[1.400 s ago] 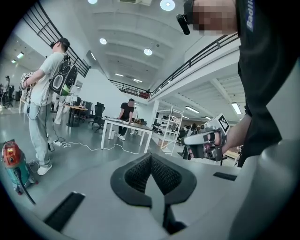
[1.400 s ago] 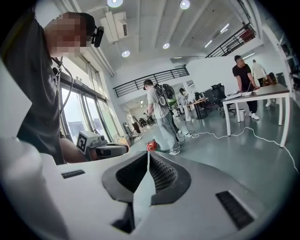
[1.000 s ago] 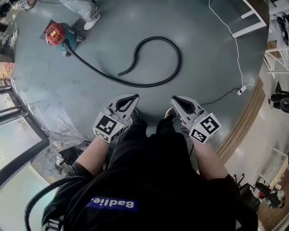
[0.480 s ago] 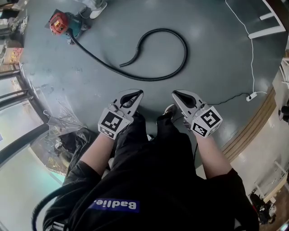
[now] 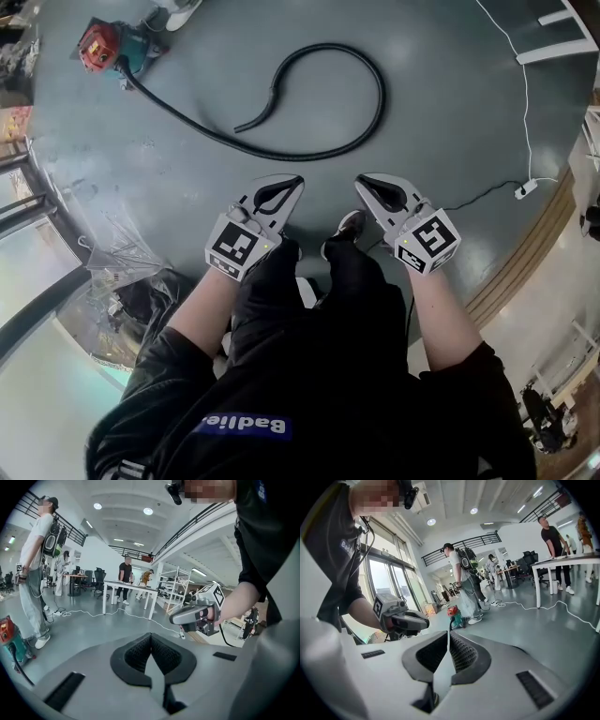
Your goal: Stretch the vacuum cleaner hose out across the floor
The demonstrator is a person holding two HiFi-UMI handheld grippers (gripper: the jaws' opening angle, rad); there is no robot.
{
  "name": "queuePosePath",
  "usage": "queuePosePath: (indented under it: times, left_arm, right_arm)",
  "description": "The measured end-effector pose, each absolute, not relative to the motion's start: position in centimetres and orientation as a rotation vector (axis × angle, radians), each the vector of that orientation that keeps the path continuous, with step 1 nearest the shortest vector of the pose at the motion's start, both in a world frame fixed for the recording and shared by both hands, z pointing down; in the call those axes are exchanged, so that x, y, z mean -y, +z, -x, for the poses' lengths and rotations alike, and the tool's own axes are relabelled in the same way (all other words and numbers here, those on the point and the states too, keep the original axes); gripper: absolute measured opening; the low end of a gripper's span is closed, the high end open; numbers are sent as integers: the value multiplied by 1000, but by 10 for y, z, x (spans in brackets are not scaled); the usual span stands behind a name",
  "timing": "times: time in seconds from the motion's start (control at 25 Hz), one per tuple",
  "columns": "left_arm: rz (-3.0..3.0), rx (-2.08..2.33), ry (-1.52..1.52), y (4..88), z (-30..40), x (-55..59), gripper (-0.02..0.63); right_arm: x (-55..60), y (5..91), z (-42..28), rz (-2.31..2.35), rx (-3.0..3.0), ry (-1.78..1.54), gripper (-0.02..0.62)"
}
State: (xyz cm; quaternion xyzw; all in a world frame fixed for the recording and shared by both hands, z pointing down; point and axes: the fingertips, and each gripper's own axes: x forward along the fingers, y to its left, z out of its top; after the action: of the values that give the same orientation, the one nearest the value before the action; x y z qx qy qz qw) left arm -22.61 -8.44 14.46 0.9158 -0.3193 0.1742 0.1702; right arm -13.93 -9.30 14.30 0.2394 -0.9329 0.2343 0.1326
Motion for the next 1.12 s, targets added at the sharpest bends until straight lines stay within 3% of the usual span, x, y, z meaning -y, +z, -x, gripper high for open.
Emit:
queuePosePath:
  times: [1.12]
  left_arm:
    - [-2736, 588, 607, 547, 246, 125, 9]
  right_arm:
    - [164, 530, 193, -539, 2650, 500, 25]
